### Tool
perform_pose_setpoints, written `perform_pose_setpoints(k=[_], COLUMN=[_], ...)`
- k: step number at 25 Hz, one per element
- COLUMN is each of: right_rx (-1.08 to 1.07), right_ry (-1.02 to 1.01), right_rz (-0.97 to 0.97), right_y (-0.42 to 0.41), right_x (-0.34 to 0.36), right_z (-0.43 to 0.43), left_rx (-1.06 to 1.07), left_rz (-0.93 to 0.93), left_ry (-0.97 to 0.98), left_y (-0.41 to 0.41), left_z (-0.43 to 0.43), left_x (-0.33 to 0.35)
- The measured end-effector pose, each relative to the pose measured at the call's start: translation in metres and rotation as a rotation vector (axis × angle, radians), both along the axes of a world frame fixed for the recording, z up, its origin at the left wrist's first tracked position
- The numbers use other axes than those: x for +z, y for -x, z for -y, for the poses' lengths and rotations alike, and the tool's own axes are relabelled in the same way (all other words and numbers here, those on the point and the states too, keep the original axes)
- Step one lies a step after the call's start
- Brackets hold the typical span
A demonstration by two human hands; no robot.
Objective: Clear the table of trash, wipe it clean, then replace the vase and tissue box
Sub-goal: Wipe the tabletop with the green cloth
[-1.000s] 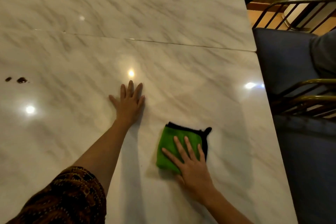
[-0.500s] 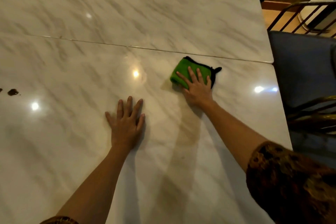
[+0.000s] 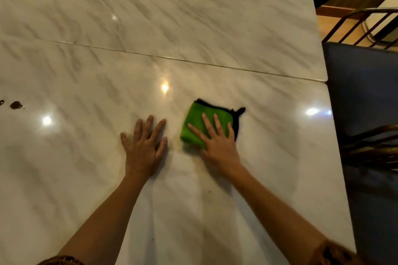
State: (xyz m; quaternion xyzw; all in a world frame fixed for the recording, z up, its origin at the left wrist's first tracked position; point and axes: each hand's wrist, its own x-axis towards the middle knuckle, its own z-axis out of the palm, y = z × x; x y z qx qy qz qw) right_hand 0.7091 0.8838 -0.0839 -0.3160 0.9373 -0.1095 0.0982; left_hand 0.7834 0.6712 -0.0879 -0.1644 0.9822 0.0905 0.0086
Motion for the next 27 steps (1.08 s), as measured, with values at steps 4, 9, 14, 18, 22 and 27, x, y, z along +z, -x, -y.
perform_pose_setpoints(k=[4,9,14,18,22,27], right_rx=[0.081,-0.164,-0.345,-0.227,0.162,0.171], right_ry=[-0.026,-0.073,-0.077,-0.104,-0.107,-0.077], right_rz=[-0.110,-0.098,-0.001,0.018,0.040,-0.052], right_y=[-0.062,0.059,0.180,0.185,0.092,0.099], right_x=[-0.009,-0.004,0.002,0.002,0.007,0.003], right_z=[-0.070,-0.077,-0.015,0.090,0.178,0.122], left_rx=[0.002,0.013,0.010,0.056,0.191,0.353], left_rz=[0.002,0.014,0.012,0.003,-0.008,0.037], left_ry=[0.008,0.003,-0.030,-0.053,-0.034,-0.085], left_y=[-0.001,-0.001,0.001,0.003,0.003,0.000], left_z=[-0.002,-0.001,-0.003,-0.003,0.001,-0.001], left_x=[0.000,-0.002,0.001,-0.002,-0.007,0.000])
